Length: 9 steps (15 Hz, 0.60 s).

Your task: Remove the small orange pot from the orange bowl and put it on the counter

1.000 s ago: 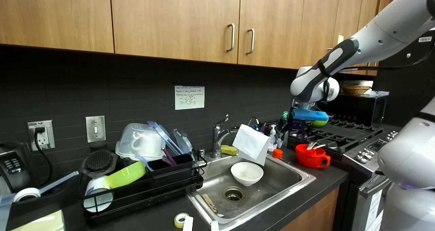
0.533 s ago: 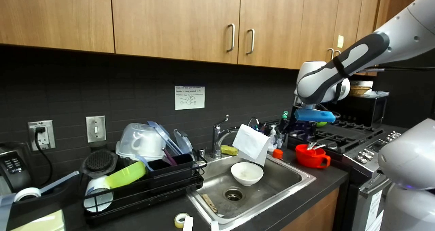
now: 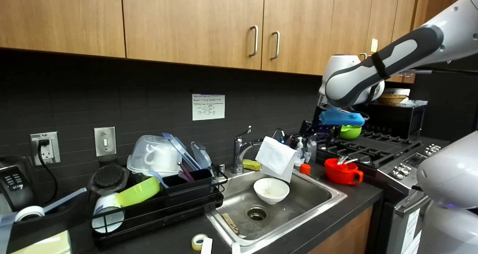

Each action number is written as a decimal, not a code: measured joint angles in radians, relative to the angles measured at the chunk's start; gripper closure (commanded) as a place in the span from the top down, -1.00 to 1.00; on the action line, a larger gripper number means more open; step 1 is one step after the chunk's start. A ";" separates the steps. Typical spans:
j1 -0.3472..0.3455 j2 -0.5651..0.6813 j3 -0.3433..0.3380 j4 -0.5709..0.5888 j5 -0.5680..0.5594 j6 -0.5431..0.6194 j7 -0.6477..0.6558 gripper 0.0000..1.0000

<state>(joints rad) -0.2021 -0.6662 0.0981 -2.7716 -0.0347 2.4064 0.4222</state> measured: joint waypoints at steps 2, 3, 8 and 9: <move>0.015 -0.019 0.004 0.001 0.001 0.000 0.000 1.00; 0.018 -0.025 0.004 0.001 0.001 -0.001 0.000 1.00; 0.018 -0.028 0.004 0.001 0.001 -0.001 0.000 1.00; 0.018 -0.028 0.004 0.001 0.001 -0.001 0.000 1.00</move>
